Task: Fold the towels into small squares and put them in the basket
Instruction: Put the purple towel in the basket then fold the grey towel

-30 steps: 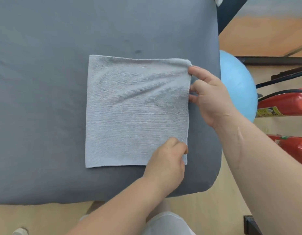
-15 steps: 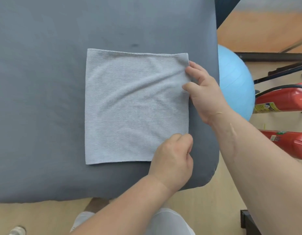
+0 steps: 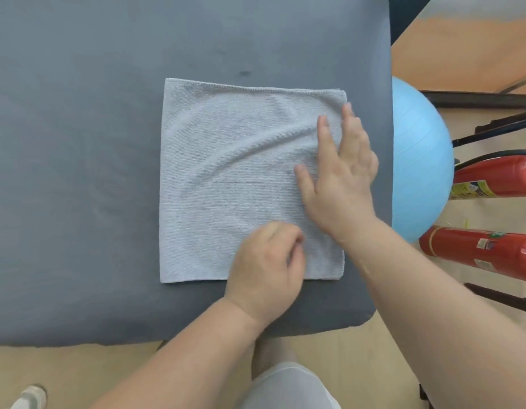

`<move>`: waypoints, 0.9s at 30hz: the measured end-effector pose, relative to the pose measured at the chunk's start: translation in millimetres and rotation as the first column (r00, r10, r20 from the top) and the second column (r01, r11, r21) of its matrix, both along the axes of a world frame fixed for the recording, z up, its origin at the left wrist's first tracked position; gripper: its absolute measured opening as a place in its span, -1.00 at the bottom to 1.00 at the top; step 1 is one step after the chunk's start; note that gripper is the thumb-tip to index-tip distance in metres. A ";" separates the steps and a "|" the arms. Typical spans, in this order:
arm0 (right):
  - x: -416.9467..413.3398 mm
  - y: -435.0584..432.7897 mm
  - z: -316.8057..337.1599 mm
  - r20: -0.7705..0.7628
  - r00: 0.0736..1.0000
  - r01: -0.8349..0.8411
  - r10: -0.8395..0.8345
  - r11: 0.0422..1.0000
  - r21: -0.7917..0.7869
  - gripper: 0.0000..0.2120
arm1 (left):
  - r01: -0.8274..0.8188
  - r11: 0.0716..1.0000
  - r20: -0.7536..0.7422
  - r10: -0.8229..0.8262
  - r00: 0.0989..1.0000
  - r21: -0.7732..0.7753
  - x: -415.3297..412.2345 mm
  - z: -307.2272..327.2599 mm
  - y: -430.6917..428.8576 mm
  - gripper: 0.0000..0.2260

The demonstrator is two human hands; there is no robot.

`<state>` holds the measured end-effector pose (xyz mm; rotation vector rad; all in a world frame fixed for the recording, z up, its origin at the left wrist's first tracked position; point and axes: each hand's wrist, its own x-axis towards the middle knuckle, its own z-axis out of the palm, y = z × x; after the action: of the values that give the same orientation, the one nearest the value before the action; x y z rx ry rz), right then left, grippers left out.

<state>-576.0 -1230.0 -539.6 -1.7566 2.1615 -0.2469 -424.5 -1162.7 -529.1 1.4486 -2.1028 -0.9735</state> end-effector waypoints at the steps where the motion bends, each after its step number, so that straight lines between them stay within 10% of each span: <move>1: 10.5 3.9 -2.7 -0.038 0.997 -0.061 0.061 0.998 -0.005 -0.31 | -0.060 0.996 0.051 0.064 0.997 -0.071 13.4 -2.9 -7.1 -0.90; 5: 42.2 9.1 -17.9 -0.126 0.960 -0.239 0.250 0.966 0.096 -0.29 | -0.140 0.974 0.347 0.195 0.917 -0.177 59.5 -12.8 -40.6 -0.57; 11: 30.9 -10.0 -37.6 -0.181 0.951 -0.224 0.250 0.962 0.154 -0.24 | 0.130 0.990 0.651 -0.138 0.746 0.060 78.4 -37.7 -105.6 -0.25; 27: -12.7 -103.8 -25.0 -0.181 0.933 -0.247 0.312 0.918 0.310 -0.30 | -0.038 0.996 0.715 -0.031 0.699 0.081 78.6 -39.7 -199.8 -0.25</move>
<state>-588.7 -1333.8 -564.6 -1.9678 1.9315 0.3375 -345.9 -1362.5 -568.8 2.1374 -2.5899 -0.5245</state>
